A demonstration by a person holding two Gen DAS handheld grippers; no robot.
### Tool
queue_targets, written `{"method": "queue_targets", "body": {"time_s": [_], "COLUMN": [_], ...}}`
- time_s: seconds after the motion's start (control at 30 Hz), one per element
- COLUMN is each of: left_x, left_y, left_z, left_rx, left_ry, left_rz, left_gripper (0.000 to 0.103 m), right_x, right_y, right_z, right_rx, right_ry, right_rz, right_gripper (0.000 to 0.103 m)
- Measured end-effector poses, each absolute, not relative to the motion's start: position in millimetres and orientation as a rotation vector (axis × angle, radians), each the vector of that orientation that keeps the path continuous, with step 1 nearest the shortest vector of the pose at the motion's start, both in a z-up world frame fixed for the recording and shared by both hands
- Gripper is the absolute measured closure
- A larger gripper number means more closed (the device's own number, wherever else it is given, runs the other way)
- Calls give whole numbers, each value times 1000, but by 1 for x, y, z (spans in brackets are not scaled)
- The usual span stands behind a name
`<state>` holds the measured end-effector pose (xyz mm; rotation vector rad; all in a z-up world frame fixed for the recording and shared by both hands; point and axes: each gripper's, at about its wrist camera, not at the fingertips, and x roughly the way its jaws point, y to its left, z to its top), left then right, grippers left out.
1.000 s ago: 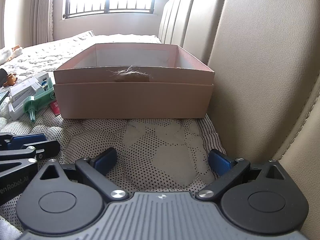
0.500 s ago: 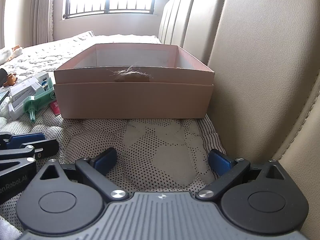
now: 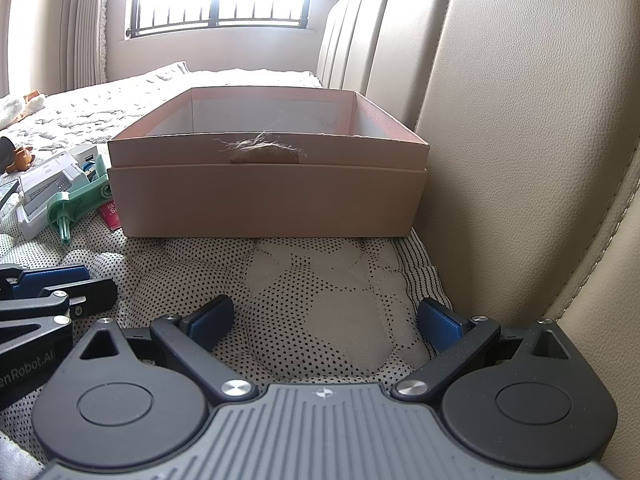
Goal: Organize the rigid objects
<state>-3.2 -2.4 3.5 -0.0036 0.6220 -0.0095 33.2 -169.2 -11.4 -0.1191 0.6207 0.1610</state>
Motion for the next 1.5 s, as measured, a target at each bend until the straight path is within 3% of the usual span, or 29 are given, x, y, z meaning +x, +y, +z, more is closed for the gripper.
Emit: {"method": "queue_targets", "body": {"time_s": [1.5], "left_x": [-3], "left_y": [1], "left_z": [2], "left_rx": [-9], "left_ry": [620], "left_rz": [-13], "left_gripper": [78], "right_x": [31], "right_y": [-168], "right_z": [-12], "right_rx": [-119], "right_ry": [623], "right_rz": [159], "right_gripper": [3]}}
